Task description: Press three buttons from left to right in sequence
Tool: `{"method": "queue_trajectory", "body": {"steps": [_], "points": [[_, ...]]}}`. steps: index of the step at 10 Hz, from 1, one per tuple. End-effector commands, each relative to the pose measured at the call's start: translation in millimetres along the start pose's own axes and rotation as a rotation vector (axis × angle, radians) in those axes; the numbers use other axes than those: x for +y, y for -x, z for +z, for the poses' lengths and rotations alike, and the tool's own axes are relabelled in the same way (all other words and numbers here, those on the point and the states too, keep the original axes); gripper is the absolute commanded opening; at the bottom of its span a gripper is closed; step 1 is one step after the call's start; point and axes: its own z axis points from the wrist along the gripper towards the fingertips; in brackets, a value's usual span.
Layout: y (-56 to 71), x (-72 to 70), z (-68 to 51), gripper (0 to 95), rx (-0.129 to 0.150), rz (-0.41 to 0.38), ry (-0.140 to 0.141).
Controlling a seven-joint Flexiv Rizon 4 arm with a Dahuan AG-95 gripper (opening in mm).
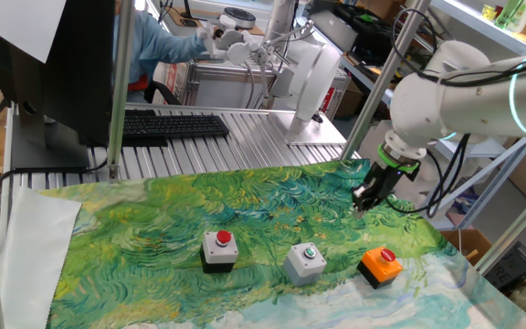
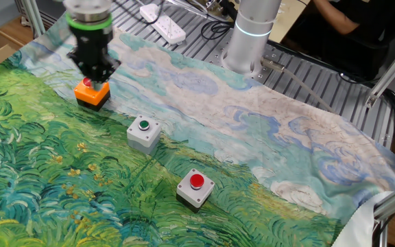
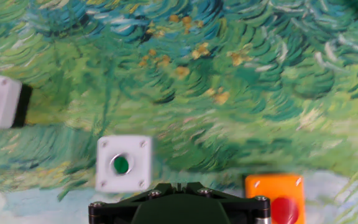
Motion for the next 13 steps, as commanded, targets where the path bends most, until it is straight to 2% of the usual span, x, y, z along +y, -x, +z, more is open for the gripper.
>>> {"method": "queue_trajectory", "body": {"steps": [1, 13], "points": [[2.6, -6.2, -0.5, 0.0, 0.001, -0.015, -0.003], [2.5, -6.2, 0.5, 0.0, 0.005, -0.014, 0.002]]}}
